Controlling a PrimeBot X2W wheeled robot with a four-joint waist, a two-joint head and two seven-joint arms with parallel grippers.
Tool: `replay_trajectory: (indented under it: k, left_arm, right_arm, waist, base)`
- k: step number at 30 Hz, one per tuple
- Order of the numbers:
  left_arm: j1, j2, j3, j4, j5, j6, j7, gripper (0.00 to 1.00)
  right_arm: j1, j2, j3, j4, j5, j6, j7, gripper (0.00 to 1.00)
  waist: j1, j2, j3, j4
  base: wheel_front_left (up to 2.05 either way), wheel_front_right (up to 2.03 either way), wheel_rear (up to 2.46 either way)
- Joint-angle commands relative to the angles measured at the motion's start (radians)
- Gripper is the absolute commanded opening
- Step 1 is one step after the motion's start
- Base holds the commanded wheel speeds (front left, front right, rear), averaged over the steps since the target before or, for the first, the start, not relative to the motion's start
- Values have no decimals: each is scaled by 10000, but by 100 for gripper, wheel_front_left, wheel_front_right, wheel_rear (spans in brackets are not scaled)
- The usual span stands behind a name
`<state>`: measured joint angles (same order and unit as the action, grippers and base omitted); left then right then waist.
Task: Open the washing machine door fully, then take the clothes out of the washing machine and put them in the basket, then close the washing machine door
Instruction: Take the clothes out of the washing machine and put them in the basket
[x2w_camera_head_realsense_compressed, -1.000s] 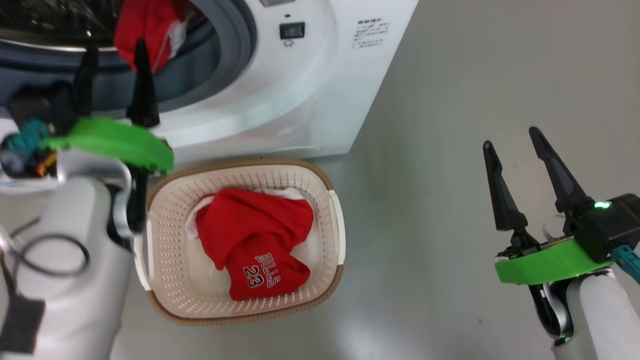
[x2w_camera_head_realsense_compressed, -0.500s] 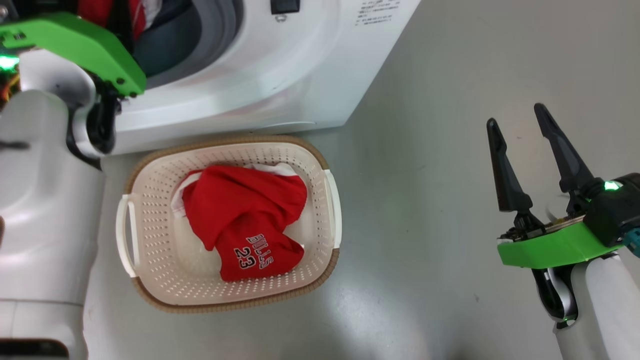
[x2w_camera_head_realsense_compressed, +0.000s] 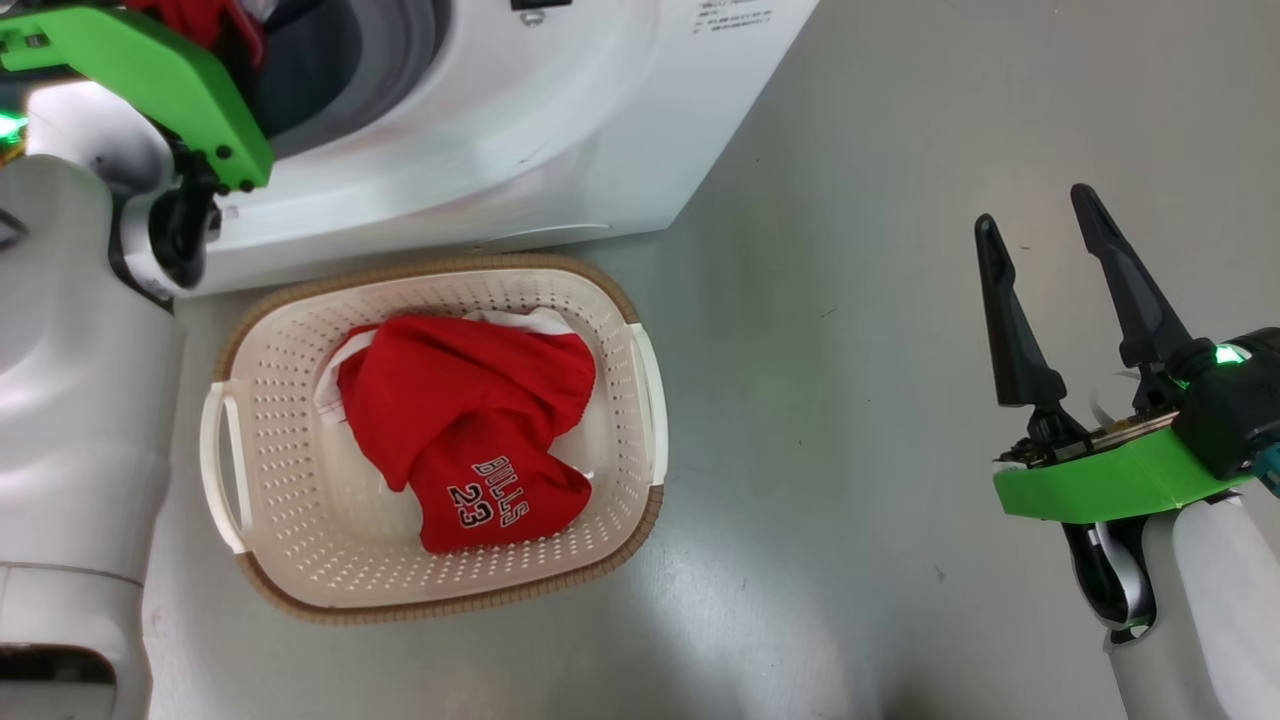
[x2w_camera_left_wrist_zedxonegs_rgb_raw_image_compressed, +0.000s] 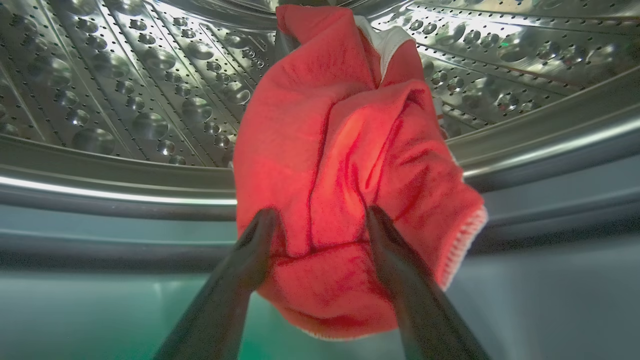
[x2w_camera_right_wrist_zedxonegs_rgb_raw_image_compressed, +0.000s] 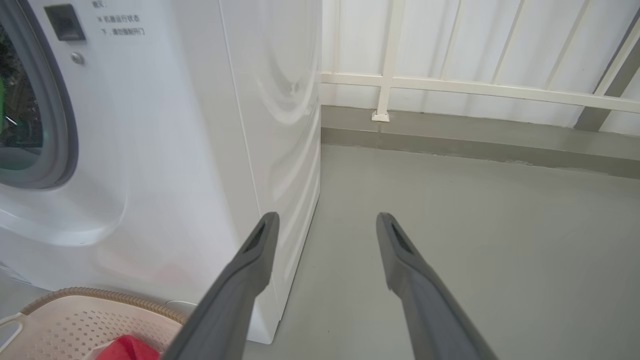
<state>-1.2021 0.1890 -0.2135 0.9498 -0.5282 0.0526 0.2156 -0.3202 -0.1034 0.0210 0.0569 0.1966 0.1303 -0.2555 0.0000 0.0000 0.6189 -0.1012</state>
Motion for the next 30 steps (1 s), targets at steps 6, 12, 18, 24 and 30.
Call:
replay_trajectory:
  k: [6, 12, 18, 24, 30]
  left_arm:
    - [-143, 456, 83, -51, 16, 20, -346, 0]
    - [-34, 484, 69, -133, 51, -26, -1139, 0]
    - [429, 450, -34, -307, 61, -270, -1836, 0]
    - [1112, 526, -80, -880, 77, -505, -2748, 0]
    - [2113, 562, -154, -1777, 292, -282, -3926, 0]
  right_arm:
    - [-58, -11, 245, -162, 176, 4, -63, 100]
    - [-10, -17, 275, -75, 200, 4, -63, 100]
    - [63, -2, 208, -59, 177, 4, -63, 100]
    - [178, 18, 153, -47, 162, 4, -63, 100]
    - [350, 27, 195, 52, 401, 4, -63, 100]
  waist:
    - [0, 0, -22, -15]
    - [0, 0, -173, 19]
    - [0, 0, -431, 110]
    - [0, 0, -715, 248]
    - [0, 0, -1188, 406]
  base:
    - [0, 0, 0]
    - [0, 0, 0]
    - [0, 0, 0]
    - [0, 0, 0]
    - [0, 0, 0]
